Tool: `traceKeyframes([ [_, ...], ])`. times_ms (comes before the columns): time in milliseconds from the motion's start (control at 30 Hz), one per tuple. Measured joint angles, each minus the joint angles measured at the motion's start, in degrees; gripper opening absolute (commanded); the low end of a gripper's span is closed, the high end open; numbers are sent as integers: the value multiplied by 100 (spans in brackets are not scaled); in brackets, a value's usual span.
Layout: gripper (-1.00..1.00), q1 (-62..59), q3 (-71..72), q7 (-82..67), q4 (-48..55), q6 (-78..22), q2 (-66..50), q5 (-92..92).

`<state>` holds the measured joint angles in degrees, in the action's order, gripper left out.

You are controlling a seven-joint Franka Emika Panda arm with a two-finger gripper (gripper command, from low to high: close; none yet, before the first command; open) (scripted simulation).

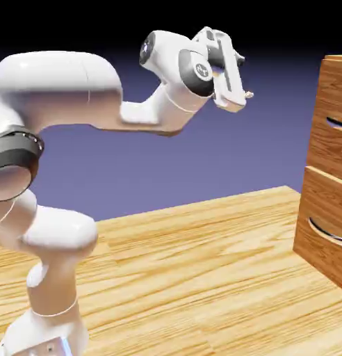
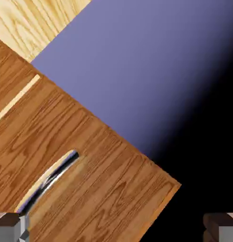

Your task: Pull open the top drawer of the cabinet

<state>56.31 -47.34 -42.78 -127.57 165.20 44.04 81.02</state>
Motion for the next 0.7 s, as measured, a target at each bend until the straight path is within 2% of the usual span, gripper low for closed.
traceKeyframes([
  [700, 0, 3415, -2907, -5233, 2052, -541, 699, 4974],
])
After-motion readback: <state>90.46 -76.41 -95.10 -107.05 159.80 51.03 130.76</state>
